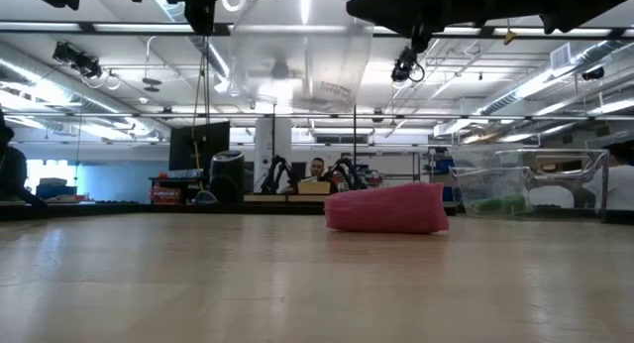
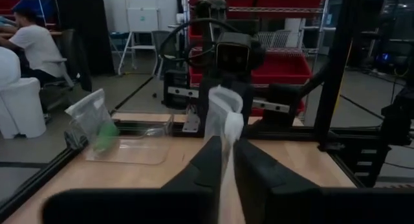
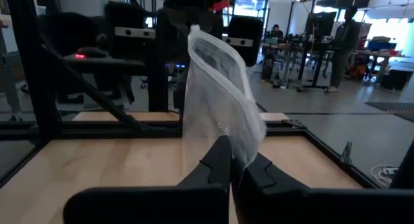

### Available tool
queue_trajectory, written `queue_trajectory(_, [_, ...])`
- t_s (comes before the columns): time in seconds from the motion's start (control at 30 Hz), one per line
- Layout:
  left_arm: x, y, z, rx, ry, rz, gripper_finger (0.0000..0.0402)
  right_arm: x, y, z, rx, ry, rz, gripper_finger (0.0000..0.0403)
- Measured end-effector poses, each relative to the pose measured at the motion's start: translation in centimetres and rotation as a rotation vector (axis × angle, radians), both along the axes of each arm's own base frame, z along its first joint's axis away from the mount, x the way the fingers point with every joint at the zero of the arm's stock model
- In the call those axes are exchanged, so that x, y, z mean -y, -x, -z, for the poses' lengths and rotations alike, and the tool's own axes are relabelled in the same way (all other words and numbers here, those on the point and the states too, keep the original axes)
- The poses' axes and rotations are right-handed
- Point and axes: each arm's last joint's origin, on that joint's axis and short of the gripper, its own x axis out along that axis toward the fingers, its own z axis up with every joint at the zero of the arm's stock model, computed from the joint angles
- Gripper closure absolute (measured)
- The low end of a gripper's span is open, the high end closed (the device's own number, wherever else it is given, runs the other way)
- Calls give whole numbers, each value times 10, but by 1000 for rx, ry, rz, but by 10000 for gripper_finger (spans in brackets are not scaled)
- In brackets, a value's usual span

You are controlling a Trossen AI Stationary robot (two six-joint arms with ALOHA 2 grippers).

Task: Roll bandage
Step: Prepare the transparent zip bag

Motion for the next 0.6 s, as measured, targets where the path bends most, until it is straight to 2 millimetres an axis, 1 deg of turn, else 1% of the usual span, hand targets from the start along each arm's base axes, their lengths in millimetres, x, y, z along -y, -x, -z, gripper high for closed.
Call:
queue_trajectory(0.07, [0, 0, 0, 0, -6, -2, 384, 0, 0, 0, -3, 1, -1, 402])
queue_trajectory(0.1, [-1, 0, 0, -1, -14, -3, 392, 0, 0, 0, -1, 0, -2, 402])
queue_trajectory(0.2, [0, -3, 2, -7, -23, -4, 394, 0, 0, -1, -1, 0, -26, 402])
queue_trajectory(0.27, [0, -5, 5, -27, -27, -4, 397, 1, -4, -4, -24, -4, -46, 402])
queue_trajectory(0.47, [1, -12, 10, -28, -34, -9, 399, 5, -20, -25, -139, 11, -51, 403])
queue_trajectory(0.6, [1, -13, 9, -13, -53, -9, 399, 10, -26, -36, -186, 13, -80, 403])
